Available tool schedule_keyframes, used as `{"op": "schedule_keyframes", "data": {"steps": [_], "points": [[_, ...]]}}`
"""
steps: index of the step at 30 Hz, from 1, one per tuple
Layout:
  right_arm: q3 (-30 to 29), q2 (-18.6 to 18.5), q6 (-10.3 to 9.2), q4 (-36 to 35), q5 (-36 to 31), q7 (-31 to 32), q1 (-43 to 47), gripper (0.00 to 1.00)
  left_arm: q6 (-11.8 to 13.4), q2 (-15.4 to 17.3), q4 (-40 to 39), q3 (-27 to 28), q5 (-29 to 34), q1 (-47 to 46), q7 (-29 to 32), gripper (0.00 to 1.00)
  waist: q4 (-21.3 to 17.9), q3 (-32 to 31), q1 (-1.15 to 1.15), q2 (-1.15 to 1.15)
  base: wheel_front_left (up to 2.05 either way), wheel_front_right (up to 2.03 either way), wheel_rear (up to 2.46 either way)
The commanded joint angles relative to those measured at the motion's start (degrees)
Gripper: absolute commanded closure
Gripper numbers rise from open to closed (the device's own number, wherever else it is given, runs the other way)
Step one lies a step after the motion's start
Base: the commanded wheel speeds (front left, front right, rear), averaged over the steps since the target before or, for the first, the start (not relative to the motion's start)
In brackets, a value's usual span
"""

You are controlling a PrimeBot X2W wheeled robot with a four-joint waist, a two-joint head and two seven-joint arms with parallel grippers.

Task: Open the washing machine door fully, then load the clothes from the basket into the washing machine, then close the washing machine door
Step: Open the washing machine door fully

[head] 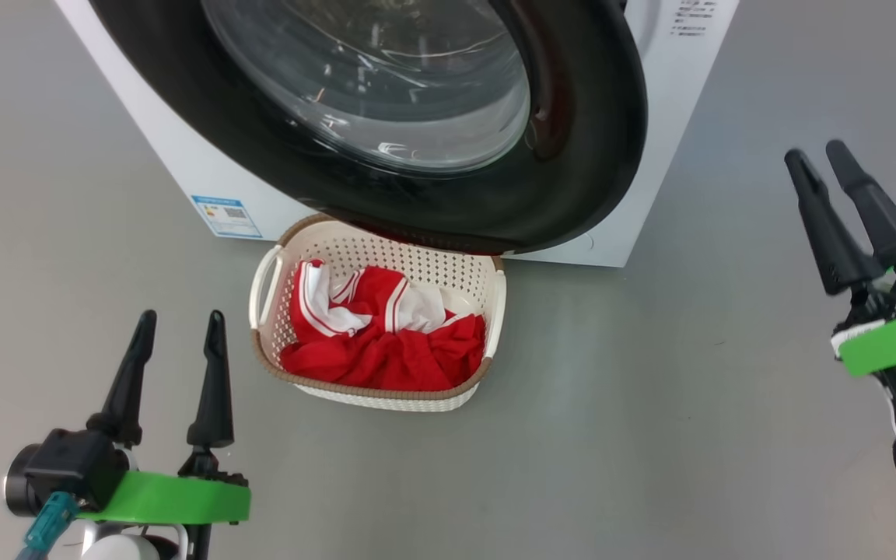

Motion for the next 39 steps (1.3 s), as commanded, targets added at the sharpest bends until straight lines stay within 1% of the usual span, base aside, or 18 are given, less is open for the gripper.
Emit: {"op": "schedule_keyframes", "data": {"steps": [1,3,5,8,10,12,16,24,39], "points": [[0.8,-1.5,0.52,-1.7,-2.1,-1.3,1.8,0.0,-0.3,1.1,-1.5,2.1,0.7,0.0,-0.5,0.0,-0.5,-0.2,0.0,0.0,0.0,0.0,0.0],[0.6,-1.7,0.52,-1.6,-5.5,-1.9,3.0,0.0,-0.4,1.1,-1.7,2.2,0.7,0.1,-0.5,0.0,-0.8,-0.1,0.0,0.0,0.0,0.0,0.0],[-2.1,-0.9,0.52,-1.8,-11.3,-2.1,4.0,0.0,-0.4,1.1,-1.8,2.3,0.6,0.0,-0.5,0.0,-1.0,0.2,0.0,0.0,0.0,0.0,0.0],[-6.8,2.6,0.52,-2.8,-18.6,-2.1,6.6,0.0,-0.4,1.1,-2.0,2.2,0.4,-0.2,-0.5,0.0,-1.2,0.9,0.0,0.0,0.0,0.0,0.0],[-9.0,4.9,0.52,-3.3,-22.1,-2.1,8.5,0.0,-0.5,1.1,-2.0,2.2,0.4,-0.4,-0.5,0.0,-1.3,1.2,0.0,0.0,0.0,0.0,0.0],[-10.1,6.0,0.52,-3.3,-26.0,-2.1,9.8,0.0,-0.5,1.1,-2.0,2.1,0.4,-0.6,-0.5,0.0,-1.4,1.4,0.0,0.0,0.0,0.0,0.0],[-11.1,8.0,0.52,-2.7,-30.2,-2.1,11.1,0.0,-0.5,1.1,-2.0,2.0,0.4,-1.0,-0.5,0.0,-1.3,1.9,0.0,0.0,0.0,0.0,0.0],[-12.5,9.3,0.52,-0.2,-34.3,-2.1,11.5,0.0,-0.6,1.1,-1.8,1.7,0.3,-1.5,-0.5,0.0,-0.7,2.5,0.0,0.0,0.0,0.0,0.0],[-12.6,10.8,0.52,0.8,-34.8,-2.1,11.4,0.0,-0.6,1.1,-1.5,1.6,0.1,-1.3,-0.5,0.0,-0.5,2.1,0.0,0.0,0.0,0.0,0.0]]}}
